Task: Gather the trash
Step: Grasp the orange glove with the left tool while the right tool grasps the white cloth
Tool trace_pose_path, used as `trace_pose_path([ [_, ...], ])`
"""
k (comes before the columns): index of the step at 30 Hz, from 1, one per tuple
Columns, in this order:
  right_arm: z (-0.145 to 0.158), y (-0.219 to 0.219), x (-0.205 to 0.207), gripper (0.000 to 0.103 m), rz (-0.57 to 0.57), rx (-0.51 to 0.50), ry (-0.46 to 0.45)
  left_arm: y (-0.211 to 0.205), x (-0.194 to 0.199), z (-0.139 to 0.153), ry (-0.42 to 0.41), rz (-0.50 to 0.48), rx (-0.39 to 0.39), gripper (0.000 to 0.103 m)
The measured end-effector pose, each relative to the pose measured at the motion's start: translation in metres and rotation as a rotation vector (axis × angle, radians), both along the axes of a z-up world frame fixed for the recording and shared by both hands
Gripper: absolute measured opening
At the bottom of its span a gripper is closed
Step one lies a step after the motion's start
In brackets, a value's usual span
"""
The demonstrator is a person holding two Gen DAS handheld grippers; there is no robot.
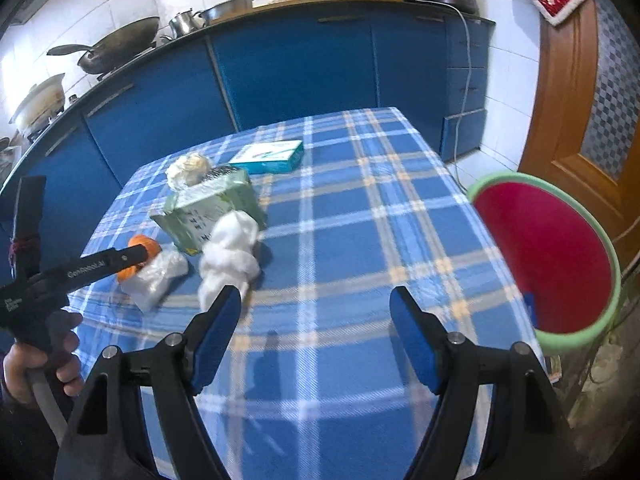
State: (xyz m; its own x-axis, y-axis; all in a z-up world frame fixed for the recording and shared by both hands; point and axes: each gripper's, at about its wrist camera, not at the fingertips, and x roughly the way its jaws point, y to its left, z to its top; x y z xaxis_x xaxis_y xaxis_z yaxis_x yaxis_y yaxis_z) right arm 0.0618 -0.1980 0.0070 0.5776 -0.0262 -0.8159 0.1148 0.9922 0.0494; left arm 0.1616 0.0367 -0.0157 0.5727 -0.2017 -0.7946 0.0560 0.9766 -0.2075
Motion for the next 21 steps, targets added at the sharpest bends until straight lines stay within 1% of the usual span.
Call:
trace_pose_path([
  [4,-0.006,0.010,0.013,0.077,0.014,0.008,0.011,-0.002,0.007,-0.004,0.008,-0.010,-0.018,0.065],
  [9,-0.018,0.023,0.028,0.077,0.043,0.028,0.040,-0.010,0.007,-0.005,-0.017,-0.029,0.001,0.064],
  [10,-0.020,0.026,0.031,0.077,0.050,0.031,0.048,-0.010,0.006,-0.005,-0.022,-0.034,0.002,0.059],
  [11,-0.023,0.028,0.033,0.077,0.054,0.032,0.053,-0.011,0.005,-0.005,-0.026,-0.043,-0.005,0.056],
  [12,-0.026,0.031,0.036,0.077,0.060,0.036,0.060,-0.011,0.005,-0.004,-0.026,-0.056,-0.019,0.047],
  [13,-0.028,0.033,0.038,0.077,0.067,0.042,0.067,-0.012,0.004,-0.004,-0.027,-0.064,-0.031,0.041],
  [15,-0.033,0.037,0.042,0.077,0.077,0.048,0.080,-0.012,0.003,-0.003,-0.033,-0.066,-0.030,0.040],
  [18,-0.038,0.039,0.046,0.071,0.091,0.069,0.101,-0.011,0.003,-0.003,-0.035,-0.070,-0.041,0.036],
  [19,-0.039,0.039,0.047,0.067,0.095,0.079,0.106,-0.011,0.002,-0.002,-0.039,-0.067,-0.035,0.036],
  [20,-0.041,0.040,0.047,0.060,0.103,0.094,0.113,-0.010,0.002,-0.001,-0.044,-0.062,-0.028,0.035],
  [21,-0.042,0.041,0.048,0.056,0.114,0.106,0.118,-0.010,0.000,0.001,-0.051,-0.058,-0.022,0.035],
])
